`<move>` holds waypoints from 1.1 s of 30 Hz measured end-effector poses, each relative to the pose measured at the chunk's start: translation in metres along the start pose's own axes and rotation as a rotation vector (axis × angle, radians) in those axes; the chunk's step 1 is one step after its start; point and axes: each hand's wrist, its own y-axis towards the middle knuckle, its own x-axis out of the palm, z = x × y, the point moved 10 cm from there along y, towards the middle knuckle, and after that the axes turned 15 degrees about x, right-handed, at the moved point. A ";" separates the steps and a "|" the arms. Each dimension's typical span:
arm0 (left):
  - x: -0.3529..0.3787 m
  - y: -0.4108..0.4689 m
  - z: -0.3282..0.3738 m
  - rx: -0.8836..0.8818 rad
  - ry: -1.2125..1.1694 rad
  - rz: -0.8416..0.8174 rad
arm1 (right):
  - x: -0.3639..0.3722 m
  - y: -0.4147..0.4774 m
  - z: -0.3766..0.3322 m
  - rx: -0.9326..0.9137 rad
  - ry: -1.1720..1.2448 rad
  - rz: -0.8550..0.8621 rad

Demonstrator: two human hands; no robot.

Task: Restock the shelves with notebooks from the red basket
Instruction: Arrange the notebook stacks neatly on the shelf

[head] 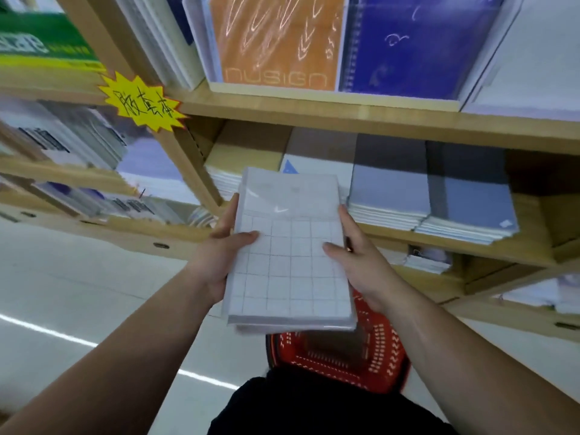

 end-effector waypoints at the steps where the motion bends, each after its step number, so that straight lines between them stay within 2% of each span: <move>1: -0.001 0.002 0.003 -0.001 0.013 -0.021 | 0.002 -0.004 -0.003 0.002 0.020 0.017; 10: -0.018 0.011 0.013 0.021 0.040 0.077 | 0.008 -0.011 -0.017 -0.046 0.094 0.037; 15: -0.033 0.022 0.009 0.016 0.054 0.062 | 0.013 0.001 -0.017 -0.039 0.136 0.057; 23: -0.090 0.120 0.037 0.033 0.082 0.002 | 0.046 0.060 -0.068 -0.071 0.270 0.240; 26: -0.104 0.162 0.057 0.077 0.087 -0.035 | 0.060 0.086 -0.085 -0.028 0.323 0.262; 29: -0.122 0.194 0.055 0.033 0.076 -0.021 | 0.076 0.107 -0.091 0.063 0.253 0.253; 33: -0.136 0.215 0.037 -0.027 0.188 0.018 | 0.089 0.113 -0.069 0.176 0.187 0.283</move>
